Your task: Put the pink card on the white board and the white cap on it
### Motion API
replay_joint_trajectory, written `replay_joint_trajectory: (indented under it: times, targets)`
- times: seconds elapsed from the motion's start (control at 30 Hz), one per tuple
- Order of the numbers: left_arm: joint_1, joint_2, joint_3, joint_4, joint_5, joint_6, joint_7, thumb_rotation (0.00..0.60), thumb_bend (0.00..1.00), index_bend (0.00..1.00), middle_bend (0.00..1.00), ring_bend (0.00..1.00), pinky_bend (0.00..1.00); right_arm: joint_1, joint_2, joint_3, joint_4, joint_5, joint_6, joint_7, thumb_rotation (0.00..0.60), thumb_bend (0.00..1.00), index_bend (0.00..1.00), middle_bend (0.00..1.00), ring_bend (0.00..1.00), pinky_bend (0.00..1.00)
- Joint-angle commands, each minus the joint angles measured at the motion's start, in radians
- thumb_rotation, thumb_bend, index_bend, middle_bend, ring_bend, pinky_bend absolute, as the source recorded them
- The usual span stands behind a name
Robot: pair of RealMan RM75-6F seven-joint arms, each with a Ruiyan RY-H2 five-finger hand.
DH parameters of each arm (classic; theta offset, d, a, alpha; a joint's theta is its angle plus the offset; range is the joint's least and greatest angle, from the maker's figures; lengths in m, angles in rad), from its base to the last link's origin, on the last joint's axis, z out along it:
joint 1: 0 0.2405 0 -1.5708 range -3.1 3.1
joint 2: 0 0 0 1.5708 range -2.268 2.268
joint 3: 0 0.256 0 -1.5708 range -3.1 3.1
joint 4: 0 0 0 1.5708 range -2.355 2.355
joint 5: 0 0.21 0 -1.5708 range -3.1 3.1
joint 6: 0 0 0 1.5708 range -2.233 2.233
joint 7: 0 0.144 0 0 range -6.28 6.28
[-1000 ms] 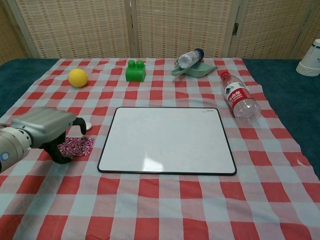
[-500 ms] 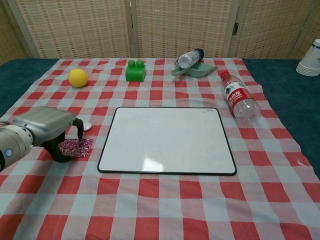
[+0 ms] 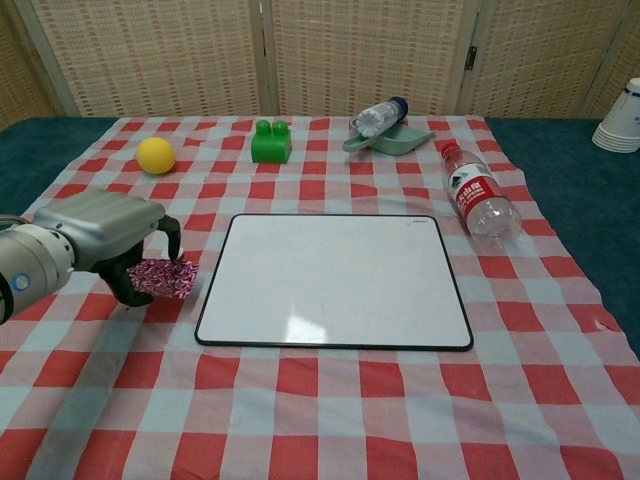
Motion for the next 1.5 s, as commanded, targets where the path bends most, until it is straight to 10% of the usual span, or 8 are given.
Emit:
replay_joint_trajectory:
  times: [0.03, 0.9, 1.5]
  targets:
    - [-0.039, -0.009, -0.026, -0.039, -0.012, 0.011, 0.042, 0.6, 0.25, 0.38, 1.0, 1.0, 1.0, 0.0, 0.0, -0.001, -0.001, -0.001, 0.0, -0.001, 0.6, 0.03, 0.04, 0.15, 0.07, 0.07]
    - [-0.423, -0.463, -0.309, 0.469, -0.273, -0.067, 0.144, 0.6, 0.25, 0.37, 1.0, 1.0, 1.0, 0.005, 0.024, 0.01, 0.028, 0.023, -0.014, 0.1, 0.6, 0.03, 0.04, 0.15, 0.07, 0.07]
    - [-0.428, -0.462, -0.296, 0.529, -0.26, -0.064, 0.13, 0.6, 0.22, 0.26, 1.0, 1.0, 1.0, 0.006, 0.019, 0.009, 0.036, 0.023, -0.019, 0.102, 0.6, 0.03, 0.04, 0.15, 0.07, 0.07]
